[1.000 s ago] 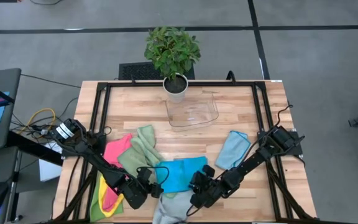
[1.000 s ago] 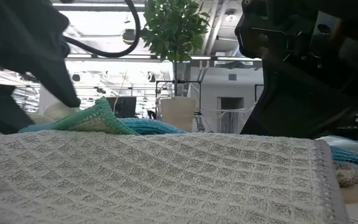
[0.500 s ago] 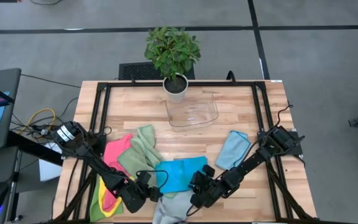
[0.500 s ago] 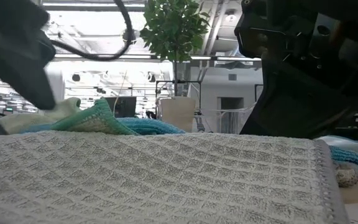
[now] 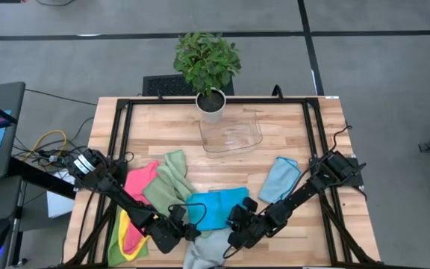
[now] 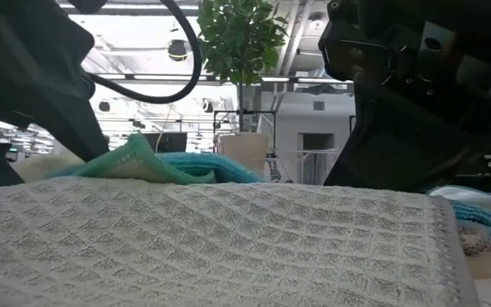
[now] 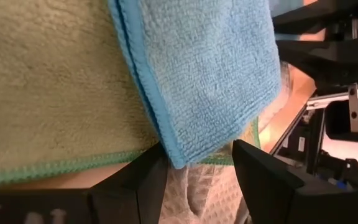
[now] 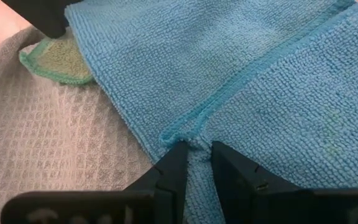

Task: Fold microfiber towels
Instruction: Fold the blue microfiber cloth

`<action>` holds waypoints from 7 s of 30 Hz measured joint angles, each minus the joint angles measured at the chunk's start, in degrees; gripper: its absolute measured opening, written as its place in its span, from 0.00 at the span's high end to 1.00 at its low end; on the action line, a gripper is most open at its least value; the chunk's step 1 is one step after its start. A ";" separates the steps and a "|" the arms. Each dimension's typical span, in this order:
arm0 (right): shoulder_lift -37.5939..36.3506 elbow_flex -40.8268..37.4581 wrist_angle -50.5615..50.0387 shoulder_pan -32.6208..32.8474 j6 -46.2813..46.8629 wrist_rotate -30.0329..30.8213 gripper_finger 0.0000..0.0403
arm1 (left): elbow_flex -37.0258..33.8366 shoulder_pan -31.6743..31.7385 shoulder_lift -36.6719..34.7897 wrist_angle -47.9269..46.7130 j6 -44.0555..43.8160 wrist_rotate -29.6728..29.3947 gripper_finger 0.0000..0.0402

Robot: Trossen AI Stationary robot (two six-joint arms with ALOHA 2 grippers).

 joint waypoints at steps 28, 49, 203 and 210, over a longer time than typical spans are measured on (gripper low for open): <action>0.00 0.00 -0.11 0.00 -0.15 -0.13 0.75 | -0.02 -1.22 -1.94 -5.96 -7.87 -3.28 0.57; 0.00 0.00 -0.13 -0.04 -0.10 -0.13 0.75 | -0.04 -0.79 -1.92 -4.86 -6.03 -3.92 0.90; -6.43 0.00 -36.19 16.52 40.50 10.60 0.75 | 37.85 29.57 16.07 -16.48 41.22 40.72 1.00; -6.43 0.00 -36.18 16.52 40.48 10.58 0.75 | 37.86 29.78 16.95 -13.76 38.93 41.34 1.00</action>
